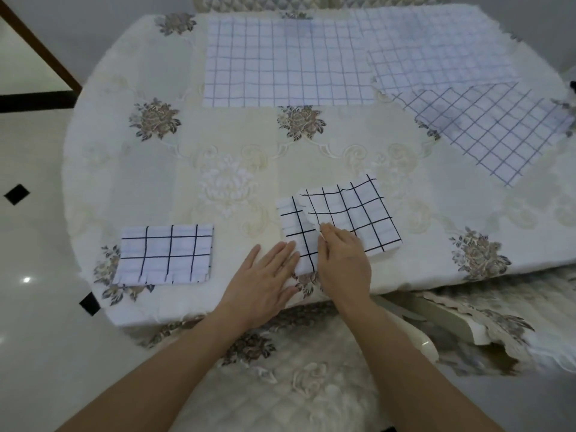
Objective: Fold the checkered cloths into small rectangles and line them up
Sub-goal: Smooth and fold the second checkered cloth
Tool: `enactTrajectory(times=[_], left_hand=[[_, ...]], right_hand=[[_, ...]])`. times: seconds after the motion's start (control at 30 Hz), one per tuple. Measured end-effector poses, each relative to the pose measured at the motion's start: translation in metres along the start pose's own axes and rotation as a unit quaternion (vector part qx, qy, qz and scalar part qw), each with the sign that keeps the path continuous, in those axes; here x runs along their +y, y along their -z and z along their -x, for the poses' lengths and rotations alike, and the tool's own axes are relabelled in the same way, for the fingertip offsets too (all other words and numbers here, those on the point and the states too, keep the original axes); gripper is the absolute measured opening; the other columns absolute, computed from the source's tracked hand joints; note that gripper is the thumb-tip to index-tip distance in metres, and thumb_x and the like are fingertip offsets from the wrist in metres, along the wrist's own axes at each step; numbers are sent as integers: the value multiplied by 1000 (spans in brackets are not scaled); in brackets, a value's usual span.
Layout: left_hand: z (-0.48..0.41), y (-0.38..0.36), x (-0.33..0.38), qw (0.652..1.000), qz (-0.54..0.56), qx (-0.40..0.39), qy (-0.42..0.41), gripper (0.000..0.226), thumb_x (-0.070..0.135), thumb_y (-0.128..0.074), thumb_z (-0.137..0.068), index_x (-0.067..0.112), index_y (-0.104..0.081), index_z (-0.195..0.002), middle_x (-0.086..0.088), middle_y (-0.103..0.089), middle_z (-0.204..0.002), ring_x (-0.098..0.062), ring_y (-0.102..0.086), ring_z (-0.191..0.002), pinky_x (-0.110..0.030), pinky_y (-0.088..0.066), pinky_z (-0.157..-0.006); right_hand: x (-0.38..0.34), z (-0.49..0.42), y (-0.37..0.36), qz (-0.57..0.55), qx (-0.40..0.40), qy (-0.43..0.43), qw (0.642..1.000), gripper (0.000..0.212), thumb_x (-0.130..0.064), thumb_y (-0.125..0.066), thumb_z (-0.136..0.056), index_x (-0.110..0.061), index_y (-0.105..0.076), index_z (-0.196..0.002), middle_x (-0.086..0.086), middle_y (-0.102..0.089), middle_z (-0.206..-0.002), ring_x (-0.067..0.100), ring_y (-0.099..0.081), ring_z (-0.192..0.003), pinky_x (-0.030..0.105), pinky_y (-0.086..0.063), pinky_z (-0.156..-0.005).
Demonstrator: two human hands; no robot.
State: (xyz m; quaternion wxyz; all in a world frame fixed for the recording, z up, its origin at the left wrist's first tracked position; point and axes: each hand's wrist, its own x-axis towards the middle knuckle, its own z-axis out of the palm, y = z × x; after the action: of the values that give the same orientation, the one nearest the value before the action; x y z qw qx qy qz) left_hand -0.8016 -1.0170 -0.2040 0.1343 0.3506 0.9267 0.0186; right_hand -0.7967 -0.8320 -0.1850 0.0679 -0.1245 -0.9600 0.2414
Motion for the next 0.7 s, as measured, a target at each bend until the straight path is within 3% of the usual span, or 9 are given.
enactTrajectory(times=[0.13, 0.33, 0.43, 0.57, 0.63, 0.7], left_hand=[[-2, -3, -2, 1000, -3, -6, 2, 67, 57, -12, -103, 20, -11, -159, 1, -2, -166, -17, -2, -154, -51, -13, -123], [-1, -4, -1, 1000, 18, 19, 12, 64, 53, -20, -103, 15, -35, -152, -7, -34, -159, -25, -27, -149, -53, -32, -116], [0, -1, -1, 999, 26, 36, 10, 63, 51, -20, -102, 17, -36, -152, -4, -31, -161, -24, -26, -150, -52, -28, -118], [-1, 8, -6, 971, 121, 159, 129, 44, 31, -32, -98, 15, -60, -128, -5, -55, -140, -24, -51, -129, -44, -40, -109], [-10, 13, -7, 948, 158, 208, 182, 40, 28, -35, -96, 12, -60, -123, -8, -57, -134, -26, -53, -122, -44, -46, -102], [-23, 17, -3, 946, 160, 208, 193, 43, 32, -33, -98, 11, -57, -128, -10, -53, -137, -28, -52, -123, -44, -47, -100]], right_hand=[[-6, 13, -22, 40, -50, 21, 998, 49, -36, -33, -101, -12, -62, -133, 8, -63, -135, 32, -56, -125, 47, -47, -105], [-17, 20, -25, 98, -106, 47, 988, 58, -48, -23, -101, -20, -53, -142, 5, -52, -147, 33, -44, -137, 49, -41, -110], [-20, 21, -21, 110, -124, 49, 985, 66, -58, -17, -100, -24, -50, -145, 5, -46, -152, 32, -38, -142, 50, -38, -112], [-22, 21, -15, 85, -143, 32, 986, 73, -65, -11, -96, -28, -51, -143, 2, -43, -155, 31, -35, -144, 51, -37, -112], [-22, 17, -11, 62, -157, 35, 985, 75, -66, -7, -95, -29, -47, -146, 1, -41, -156, 28, -34, -144, 49, -36, -113], [-20, 8, -1, 7, -151, 34, 988, 71, -62, -11, -97, -26, -48, -146, 3, -44, -152, 23, -38, -139, 44, -39, -111]])
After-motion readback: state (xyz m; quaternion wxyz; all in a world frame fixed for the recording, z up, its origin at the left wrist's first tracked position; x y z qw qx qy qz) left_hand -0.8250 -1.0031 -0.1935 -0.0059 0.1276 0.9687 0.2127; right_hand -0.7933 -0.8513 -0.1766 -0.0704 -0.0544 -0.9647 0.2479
